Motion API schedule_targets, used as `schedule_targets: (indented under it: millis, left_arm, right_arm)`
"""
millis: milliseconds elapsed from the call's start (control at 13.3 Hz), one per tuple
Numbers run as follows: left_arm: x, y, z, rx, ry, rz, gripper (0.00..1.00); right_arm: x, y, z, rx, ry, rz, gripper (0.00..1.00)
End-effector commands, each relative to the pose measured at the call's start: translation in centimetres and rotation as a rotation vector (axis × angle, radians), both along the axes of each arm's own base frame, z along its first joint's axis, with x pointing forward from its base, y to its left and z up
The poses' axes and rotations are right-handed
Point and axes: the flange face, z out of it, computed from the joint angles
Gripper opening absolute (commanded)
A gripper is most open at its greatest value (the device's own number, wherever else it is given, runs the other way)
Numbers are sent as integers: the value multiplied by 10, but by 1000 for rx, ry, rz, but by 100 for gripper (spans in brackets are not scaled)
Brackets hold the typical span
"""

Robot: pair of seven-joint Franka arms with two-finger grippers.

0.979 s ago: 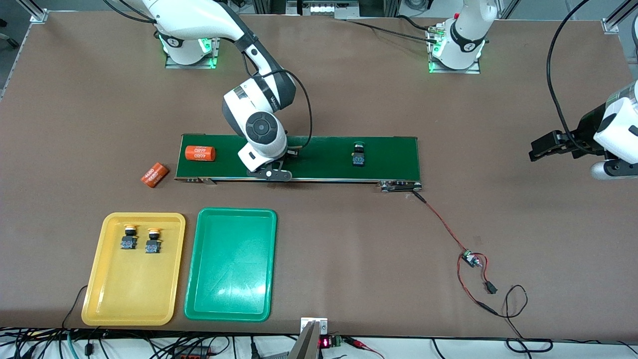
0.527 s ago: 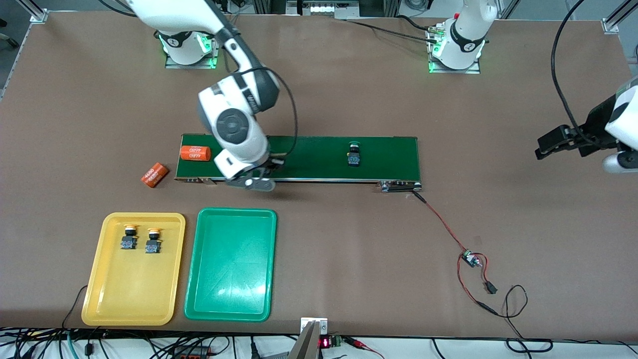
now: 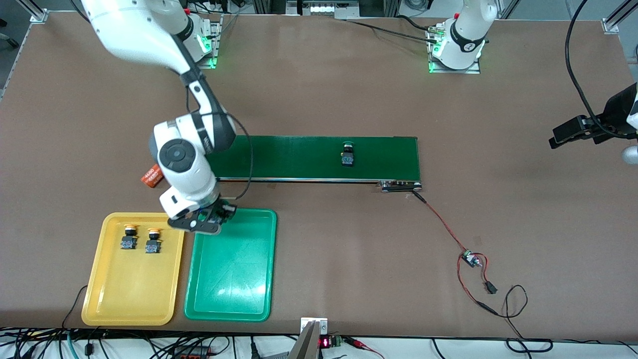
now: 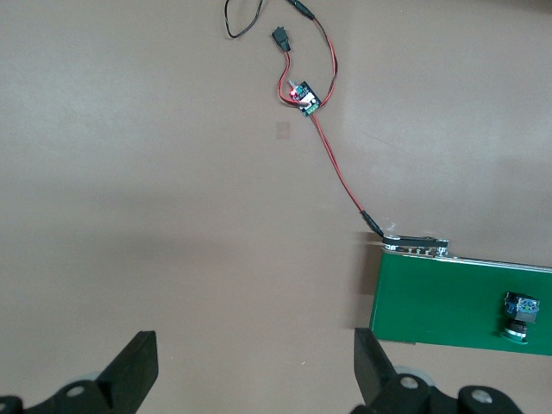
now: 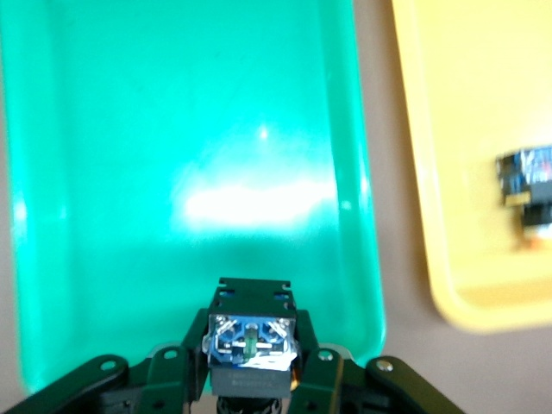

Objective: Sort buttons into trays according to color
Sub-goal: 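Carry the green button into the green tray and open the right gripper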

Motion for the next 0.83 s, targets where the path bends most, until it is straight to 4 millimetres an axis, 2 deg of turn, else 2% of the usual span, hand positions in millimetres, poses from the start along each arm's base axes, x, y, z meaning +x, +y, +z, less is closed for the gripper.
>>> schedule_targets:
  millis: [0,226,452,602,678,753]
  left_arm:
    - [1,1,5,-9,-35,-84,100]
    - [1,8,5,-6,-39,-155,100]
    - [1,10,4,-4,-39,-144,100]
    - [-2,5,7,-3,-38,-147,100]
    - [-3,4,6,-4,-26,-149,100]
    - [-3,1,6,-3,-32,-153,100]
  right_arm:
    - [22,-20,-22,-2,-43,58,16]
    - [19,-23,-57,-10,-6,59,16]
    - [15,-17,-68,-14,8,76,16]
    - [16,-23,-72,-25,19,130,16]
    - [16,-25,-75,-27,22,138,19]
    - [16,-24,-78,-25,15,143,31]
